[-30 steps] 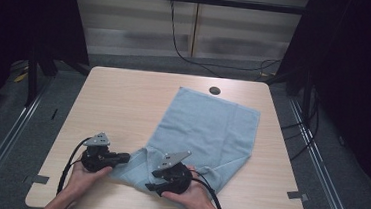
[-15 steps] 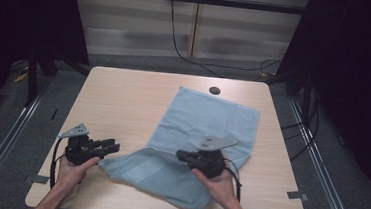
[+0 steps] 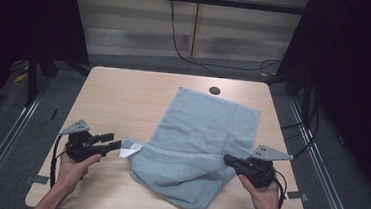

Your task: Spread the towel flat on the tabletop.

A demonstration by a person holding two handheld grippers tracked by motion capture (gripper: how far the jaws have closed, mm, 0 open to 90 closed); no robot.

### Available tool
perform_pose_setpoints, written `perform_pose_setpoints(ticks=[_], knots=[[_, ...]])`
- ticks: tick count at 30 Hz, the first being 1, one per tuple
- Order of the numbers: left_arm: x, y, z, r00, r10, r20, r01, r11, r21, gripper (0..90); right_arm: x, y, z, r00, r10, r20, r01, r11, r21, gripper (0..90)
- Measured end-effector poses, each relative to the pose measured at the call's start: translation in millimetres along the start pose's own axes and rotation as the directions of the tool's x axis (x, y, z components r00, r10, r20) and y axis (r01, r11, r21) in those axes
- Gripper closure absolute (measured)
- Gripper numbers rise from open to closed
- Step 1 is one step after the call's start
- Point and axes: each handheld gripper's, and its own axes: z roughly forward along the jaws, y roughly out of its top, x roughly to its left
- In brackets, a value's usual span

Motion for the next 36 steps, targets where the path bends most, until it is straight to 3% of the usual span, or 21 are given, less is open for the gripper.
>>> perform_pose_setpoints(ticks=[2,5,9,12,14,15,16,18,21,24,26,28,30,33,34,36], knots=[[6.2,-0.2,11.0,0.9997,0.003,-0.025,-0.002,0.9995,0.032,44.3,-3.4,-7.3,2.5,0.9999,0.009,0.007,-0.009,1.0,0.024,87.9],[12.8,1.5,24.7,0.9999,0.012,-0.011,-0.012,0.9978,0.066,40.1,-8.6,-12.0,9.8,0.9997,0.023,0.005,-0.023,0.999,0.043,87.9],[16.2,4.1,38.3,0.9982,-0.012,0.059,0.008,0.9983,0.057,35.7,-12.0,-10.7,16.8,0.9995,0.031,0.001,-0.031,0.998,0.051,87.9],[12.9,0.0,51.4,0.9979,-0.001,0.065,-0.007,0.9917,0.129,34.0,-14.2,-10.9,20.6,0.9994,0.034,0.0,-0.034,0.998,0.051,87.9],[10.0,-1.5,54.2,0.9954,0.004,0.096,-0.017,0.9906,0.135,38.5,-15.0,-11.0,22.2,0.9994,0.035,0.0,-0.035,0.998,0.053,87.9],[10.0,-1.5,54.2,0.9954,0.004,0.096,-0.017,0.9906,0.135,46.4,-15.0,-11.0,22.2,0.9994,0.035,0.0,-0.035,0.998,0.053,87.9],[5.5,-1.0,52.6,0.992,0.046,0.118,-0.061,0.9894,0.132,60.3,-15.1,-10.5,21.6,0.999,0.044,-0.001,-0.044,0.998,0.047,87.9],[1.3,-0.4,49.7,0.9891,0.063,0.133,-0.079,0.9895,0.121,79.8,-16.2,-8.9,19.1,0.9992,0.04,0.0,-0.04,0.998,0.039,87.9],[-4.7,5.0,41.9,0.985,0.062,0.161,-0.077,0.993,0.089,87.0,-18.9,-2.9,13.8,0.9989,0.047,0.005,-0.047,0.999,0.009,87.9],[-10.6,16.0,28.5,0.9829,0.069,0.171,-0.071,0.9975,0.007,90.0,-20.7,7.2,9.2,0.9989,0.045,0.012,-0.045,0.999,-0.023,87.9],[-11.7,24.4,20.5,0.9816,0.068,0.178,-0.065,0.9975,-0.028,90.0,-21.8,16.5,6.5,0.9992,0.037,0.019,-0.036,0.999,-0.041,87.9],[-9.3,26.6,17.8,0.9829,0.065,0.172,-0.061,0.9977,-0.031,88.8,-21.6,25.3,4.4,0.9991,0.031,0.028,-0.03,0.998,-0.05,88.0],[-4.3,21.8,21.1,0.9847,0.047,0.168,-0.046,0.9989,-0.006,80.8,-20.4,28.8,5.0,0.9993,0.025,0.028,-0.024,0.999,-0.045,87.9],[1.2,15.5,27.5,0.9895,0.022,0.143,-0.028,0.999,0.036,61.8,-20.5,26.4,7.6,0.9994,0.023,0.027,-0.021,0.999,-0.039,88.0],[4.8,11.5,34.0,0.9934,0.016,0.113,-0.025,0.9971,0.072,56.8,-20.9,21.1,10.7,0.9993,0.028,0.023,-0.027,0.999,-0.036,88.0],[7.4,10.2,37.6,0.993,-0.005,0.118,-0.005,0.996,0.089,46.4,-21.4,15.5,12.7,0.999,0.038,0.025,-0.037,0.999,-0.028,87.9]])
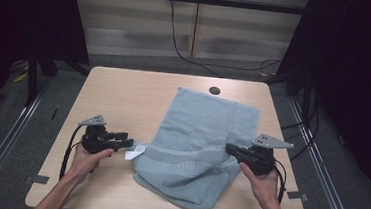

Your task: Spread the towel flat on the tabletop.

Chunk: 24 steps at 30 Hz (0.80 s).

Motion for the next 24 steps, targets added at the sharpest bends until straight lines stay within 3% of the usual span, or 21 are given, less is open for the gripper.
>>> perform_pose_setpoints(ticks=[4,8,10,11,14,17,20,24], knots=[[2.1,-4.4,4.4,1.0,-0.01,0.001,0.01,0.9992,0.04,31.9,-2.5,-5.9,-2.5,1.0,0.007,0.002,-0.007,1.0,0.003,87.9],[2.8,-8.3,12.3,0.9997,-0.012,0.021,0.011,0.9975,0.07,29.5,-2.6,-8.7,-3.6,1.0,0.003,0.005,-0.004,1.0,0.011,87.9],[0.1,-8.5,17.1,0.9989,-0.009,0.047,0.005,0.9962,0.087,33.6,-2.5,-10.2,-2.1,1.0,0.004,0.004,-0.004,1.0,0.016,87.9],[-2.3,-8.6,19.4,0.9981,-0.002,0.062,-0.003,0.9957,0.092,39.9,-2.8,-10.8,-1.2,1.0,0.003,0.0,-0.003,1.0,0.018,87.9],[-9.8,-8.8,21.4,0.9962,0.064,0.058,-0.07,0.9932,0.093,69.5,-3.1,-11.4,0.5,1.0,0.006,0.0,-0.006,1.0,0.022,87.9],[-11.5,-4.5,13.2,0.9959,0.073,0.055,-0.075,0.9964,0.039,84.8,-3.2,-10.8,-0.2,1.0,0.009,0.001,-0.009,1.0,0.019,87.9],[-15.9,4.6,-0.4,0.9952,0.078,0.059,-0.076,0.9966,-0.03,86.5,-4.0,-7.6,-3.0,0.9999,0.01,0.002,-0.01,1.0,0.007,88.0],[-28.2,22.5,-23.9,0.9917,0.115,0.058,-0.107,0.9864,-0.124,86.7,-5.0,8.9,-12.8,0.9999,0.006,0.01,-0.006,0.999,-0.038,88.0]])
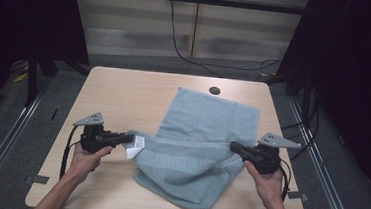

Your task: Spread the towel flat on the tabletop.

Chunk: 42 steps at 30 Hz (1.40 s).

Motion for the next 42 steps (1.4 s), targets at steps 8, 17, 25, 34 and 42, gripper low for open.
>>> perform_pose_setpoints(ticks=[8,17,25,34,42], knots=[[-30.5,75.6,-36.8,0.9923,0.122,-0.024,-0.124,0.9802,-0.154,87.3,10.0,76.3,-39.3,0.9958,-0.085,0.037,0.089,0.985,-0.145,88.0],[-59.4,92.5,-65.4,0.9763,0.213,-0.036,-0.216,0.9547,-0.204,87.2,34.4,105.2,-75.5,0.9863,-0.163,0.024,0.164,0.956,-0.243,88.0],[-67.4,-24.8,-48.3,0.9917,0.117,0.052,-0.115,0.9922,-0.049,86.8,46.8,-13.2,-65.2,0.9945,-0.073,-0.075,0.071,0.997,-0.032,88.0],[-91.8,-87.2,-52.4,0.9814,0.071,0.179,-0.097,0.9853,0.141,79.3,66.3,-101.9,-65.8,0.9809,0.008,-0.194,0.03,0.981,0.193,87.1],[-66.0,-60.6,-52.9,0.9902,0.055,0.128,-0.065,0.9949,0.077,59.7,55.3,-66.6,-57.7,0.9794,-0.01,-0.202,0.038,0.99,0.137,66.6]])
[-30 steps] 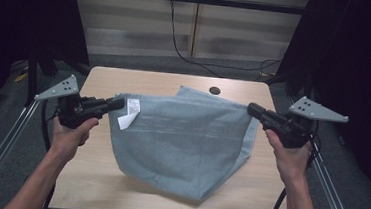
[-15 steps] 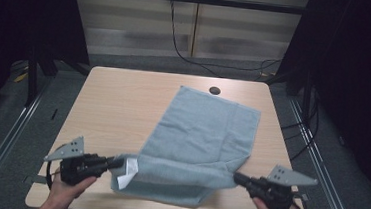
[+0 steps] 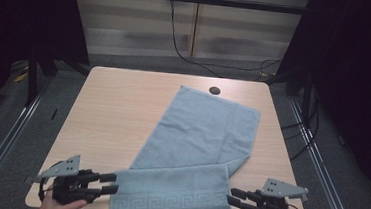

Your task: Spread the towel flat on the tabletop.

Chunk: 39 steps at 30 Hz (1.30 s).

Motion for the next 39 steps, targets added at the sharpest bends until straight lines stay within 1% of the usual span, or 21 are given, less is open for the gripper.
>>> perform_pose_setpoints(ticks=[2,4,5,7,8,10,12,13,15,16,17,20,22,24,27,28,29,32,34,38,39], knots=[[19.8,6.4,17.0,0.998,-0.023,-0.058,0.024,0.9996,0.016,58.2,-10.8,8.4,8.4,0.9988,0.01,0.047,-0.01,1.0,-0.008,60.5],[41.5,12.1,40.1,0.9959,-0.051,-0.074,0.057,0.9953,0.079,58.0,-27.9,14.2,21.0,0.9968,0.039,0.071,-0.039,0.999,0.002,57.0],[50.0,15.5,52.0,0.9931,-0.04,-0.11,0.052,0.9926,0.109,59.2,-36.1,16.2,27.6,0.9943,0.06,0.088,-0.061,0.998,0.014,54.4],[64.9,22.8,75.9,0.9957,-0.017,-0.091,0.034,0.9823,0.185,59.4,-52.1,18.7,41.3,0.9907,0.075,0.113,-0.08,0.996,0.045,51.2],[69.9,25.3,85.6,0.9937,-0.01,-0.112,0.032,0.9804,0.194,61.4,-57.8,19.0,46.5,0.9878,0.088,0.129,-0.096,0.994,0.058,50.6],[78.9,27.1,102.3,0.997,-0.042,-0.065,0.054,0.9791,0.196,64.0,-64.5,18.0,55.2,0.9879,0.119,0.099,-0.127,0.989,0.072,50.8],[78.1,26.5,116.7,0.9962,0.011,-0.086,0.011,0.9668,0.255,64.4,-64.5,15.6,61.6,0.988,0.127,0.087,-0.136,0.986,0.095,60.5],[77.6,24.7,121.0,0.9964,0.024,-0.081,-0.001,0.9623,0.272,64.9,-62.4,14.0,63.5,0.9902,0.116,0.077,-0.124,0.988,0.098,71.7],[75.0,23.9,119.8,0.9955,0.016,-0.093,0.01,0.9623,0.272,65.4,-54.4,12.0,62.8,0.9931,0.095,0.069,-0.101,0.991,0.091,86.1],[72.7,22.7,117.4,0.9941,0.032,-0.104,-0.001,0.9606,0.278,66.2,-50.2,11.8,60.0,0.9941,0.09,0.06,-0.095,0.992,0.087,87.1],[70.1,20.2,114.2,0.9924,0.052,-0.112,-0.019,0.9602,0.279,68.8,-45.6,11.5,56.0,0.9956,0.074,0.057,-0.078,0.993,0.084,87.5],[60.9,10.7,101.7,0.9909,0.054,-0.123,-0.019,0.9626,0.27,72.2,-29.8,6.0,38.7,0.9971,0.065,0.039,-0.067,0.996,0.059,87.5],[57.3,7.4,97.1,0.9908,0.056,-0.123,-0.021,0.9628,0.27,73.3,-17.1,-1.3,27.0,0.9982,0.055,0.026,-0.056,0.996,0.063,87.5],[45.3,-2.5,81.4,0.9878,0.055,-0.146,-0.013,0.962,0.273,74.2,-5.1,-9.7,18.3,0.9993,0.036,0.005,-0.037,0.996,0.077,87.3],[38.6,-9.7,68.9,0.9852,0.029,-0.169,0.018,0.9636,0.267,74.6,9.0,-18.6,10.1,0.9994,0.022,-0.026,-0.02,0.995,0.094,86.8],[32.1,-16.6,56.2,0.9823,-0.013,-0.187,0.062,0.9638,0.259,74.7,12.5,-20.6,9.2,0.999,0.016,-0.043,-0.012,0.995,0.1,86.3],[28.8,-20.3,49.7,0.981,-0.015,-0.194,0.066,0.9629,0.262,74.6,15.7,-22.2,9.7,0.9986,0.008,-0.053,-0.002,0.994,0.111,84.6],[20.4,-30.4,32.8,0.981,-0.05,-0.188,0.098,0.9619,0.255,74.6,19.6,-21.9,12.1,0.9976,-0.006,-0.069,0.015,0.99,0.14,75.1],[17.9,-35.1,25.1,0.9832,-0.073,-0.167,0.114,0.9622,0.247,73.7,18.7,-16.6,9.7,0.9974,-0.007,-0.071,0.016,0.993,0.119,72.4],[19.2,-31.5,26.0,0.9867,-0.041,-0.157,0.079,0.9661,0.246,65.4,12.3,4.7,19.7,0.9975,-0.014,-0.069,0.017,0.999,0.051,70.4],[25.1,-21.5,33.1,0.9857,-0.031,-0.166,0.068,0.9731,0.22,64.9,10.3,11.2,28.7,0.9963,-0.014,-0.085,0.018,0.999,0.051,70.0]])
